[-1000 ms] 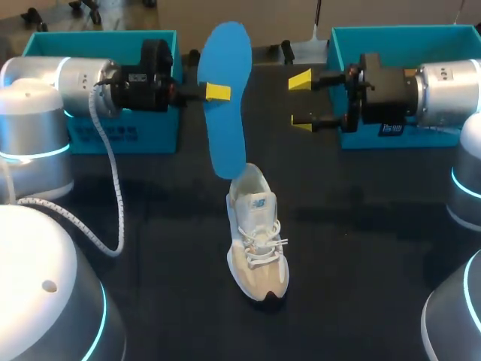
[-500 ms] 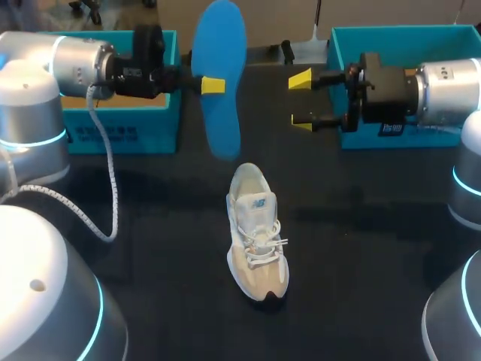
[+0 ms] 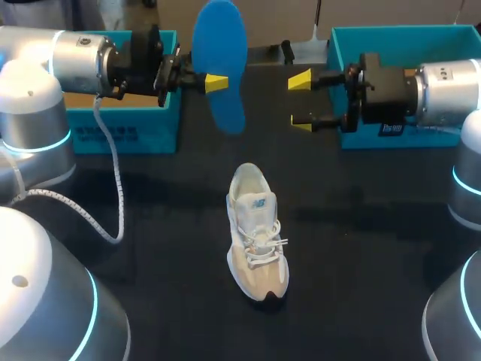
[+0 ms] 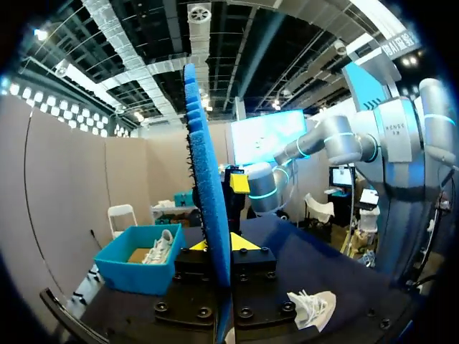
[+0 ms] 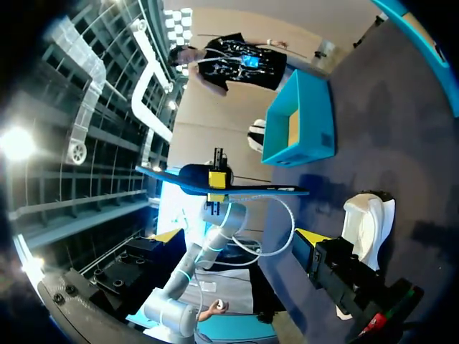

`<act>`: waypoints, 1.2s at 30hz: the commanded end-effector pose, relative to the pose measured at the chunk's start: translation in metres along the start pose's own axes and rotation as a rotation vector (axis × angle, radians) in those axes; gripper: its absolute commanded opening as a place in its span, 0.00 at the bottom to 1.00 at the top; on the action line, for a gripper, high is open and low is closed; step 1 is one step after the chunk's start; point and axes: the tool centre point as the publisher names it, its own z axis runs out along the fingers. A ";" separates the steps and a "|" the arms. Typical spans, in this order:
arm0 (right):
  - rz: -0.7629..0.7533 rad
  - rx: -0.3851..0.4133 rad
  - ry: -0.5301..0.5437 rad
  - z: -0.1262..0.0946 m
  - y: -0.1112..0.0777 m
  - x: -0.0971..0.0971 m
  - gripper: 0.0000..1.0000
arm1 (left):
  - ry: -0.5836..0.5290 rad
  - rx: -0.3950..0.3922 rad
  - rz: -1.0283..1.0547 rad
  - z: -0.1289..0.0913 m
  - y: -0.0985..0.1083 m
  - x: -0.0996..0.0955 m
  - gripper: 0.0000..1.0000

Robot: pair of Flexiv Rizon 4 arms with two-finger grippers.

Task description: Take the shoe out of the shoebox, open the shoe tongue, remove and reinsert the insole, then place the shoe into the shoebox

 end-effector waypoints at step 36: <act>0.000 -0.001 -0.002 0.002 0.000 0.000 1.00 | -0.005 -0.057 0.596 -0.008 -0.010 -0.001 0.00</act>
